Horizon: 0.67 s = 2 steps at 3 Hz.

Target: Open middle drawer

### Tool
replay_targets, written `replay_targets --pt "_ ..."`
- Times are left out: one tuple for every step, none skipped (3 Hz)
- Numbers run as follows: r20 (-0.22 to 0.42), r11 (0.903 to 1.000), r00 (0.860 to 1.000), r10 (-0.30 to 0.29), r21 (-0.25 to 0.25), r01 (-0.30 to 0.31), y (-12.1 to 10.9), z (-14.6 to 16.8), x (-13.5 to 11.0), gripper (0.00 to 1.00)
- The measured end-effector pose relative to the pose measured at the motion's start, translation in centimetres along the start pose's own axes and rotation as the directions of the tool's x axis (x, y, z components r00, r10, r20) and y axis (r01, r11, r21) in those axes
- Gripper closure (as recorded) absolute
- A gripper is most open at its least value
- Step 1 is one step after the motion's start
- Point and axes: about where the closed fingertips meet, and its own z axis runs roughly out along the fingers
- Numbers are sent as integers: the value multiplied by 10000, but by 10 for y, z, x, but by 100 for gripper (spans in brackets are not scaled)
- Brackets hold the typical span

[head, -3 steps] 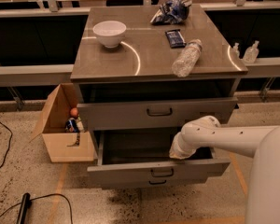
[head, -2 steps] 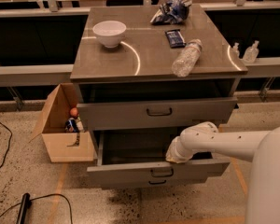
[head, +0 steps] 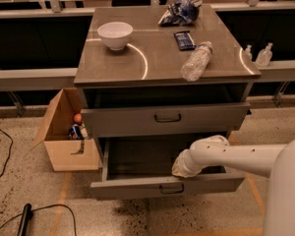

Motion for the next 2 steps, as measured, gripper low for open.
replay_targets --pt "274 9983 9990 -349 -467 362 22 5 -7 100" --pt "416 9915 9967 -692 -1073 734 42 3 -9 100"
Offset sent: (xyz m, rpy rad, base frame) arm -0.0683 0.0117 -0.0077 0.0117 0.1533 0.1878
